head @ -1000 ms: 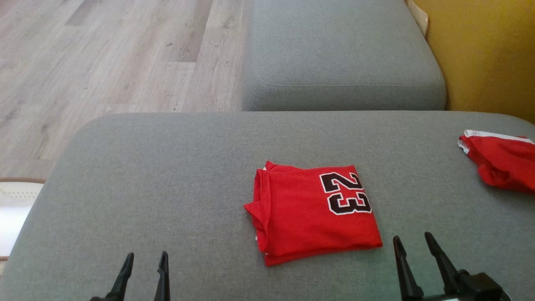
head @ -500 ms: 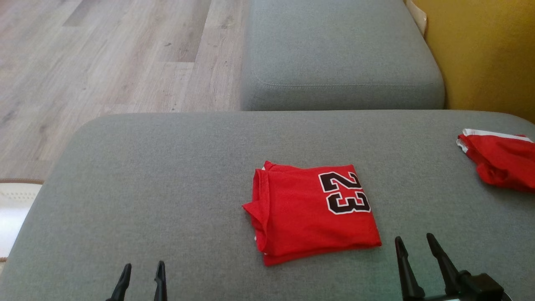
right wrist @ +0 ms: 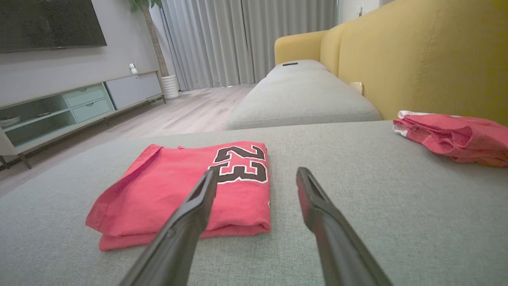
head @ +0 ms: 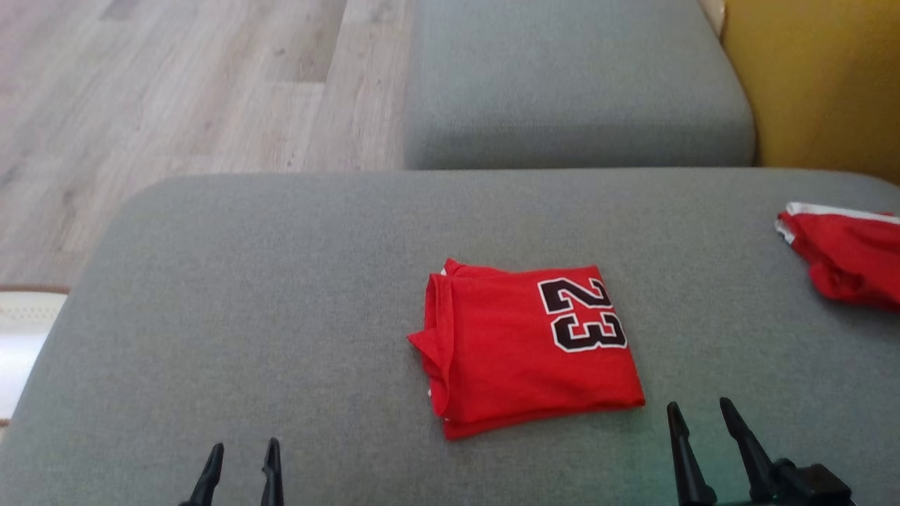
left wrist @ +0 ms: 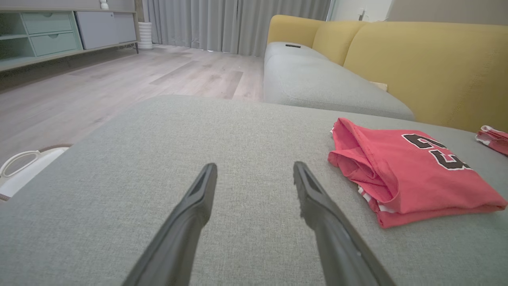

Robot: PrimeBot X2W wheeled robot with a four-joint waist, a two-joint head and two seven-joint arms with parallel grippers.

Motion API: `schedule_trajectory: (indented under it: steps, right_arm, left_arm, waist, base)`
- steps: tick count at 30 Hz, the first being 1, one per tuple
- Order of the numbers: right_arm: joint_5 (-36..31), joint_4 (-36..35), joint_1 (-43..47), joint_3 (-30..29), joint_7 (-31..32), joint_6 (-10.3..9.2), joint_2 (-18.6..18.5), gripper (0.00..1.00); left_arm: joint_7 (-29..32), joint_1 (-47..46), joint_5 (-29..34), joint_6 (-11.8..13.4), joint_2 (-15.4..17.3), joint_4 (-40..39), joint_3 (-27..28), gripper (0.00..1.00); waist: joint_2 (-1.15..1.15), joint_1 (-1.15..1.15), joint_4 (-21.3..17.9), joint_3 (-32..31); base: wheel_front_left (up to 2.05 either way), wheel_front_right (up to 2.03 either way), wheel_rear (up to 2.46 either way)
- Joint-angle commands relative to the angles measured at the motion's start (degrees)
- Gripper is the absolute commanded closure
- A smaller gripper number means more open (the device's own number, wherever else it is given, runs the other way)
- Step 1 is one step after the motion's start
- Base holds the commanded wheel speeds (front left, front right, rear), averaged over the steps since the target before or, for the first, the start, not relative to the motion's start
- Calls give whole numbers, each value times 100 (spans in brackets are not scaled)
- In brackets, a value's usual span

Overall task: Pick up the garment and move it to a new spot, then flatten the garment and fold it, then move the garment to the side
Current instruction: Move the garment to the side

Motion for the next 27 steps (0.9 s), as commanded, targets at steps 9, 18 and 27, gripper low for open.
schedule_trajectory:
  steps: [9, 18, 27]
  right_arm:
    - [276, 67, -1049, 181, -78, -5, -241, 0]
    - [1084, 1630, -2756, 842, 434, -5, -896, 0]
    - [2207, 2822, -3637, 1649, 1878, -5, -1224, 11]
  left_arm:
    - [-71, -589, 30, -4, -54, -343, -162, 0]
    - [-71, -1271, -207, 49, -54, -853, -413, 0]
    - [-71, -1491, -194, 61, -54, -869, -555, 0]
  waist:
    - [0, 0, 137, 767]
    - [0, 0, 265, 1426]
    - [0, 0, 337, 1648]
  base:
    - [0, 0, 0]
    - [0, 0, 0]
    - [0, 0, 0]
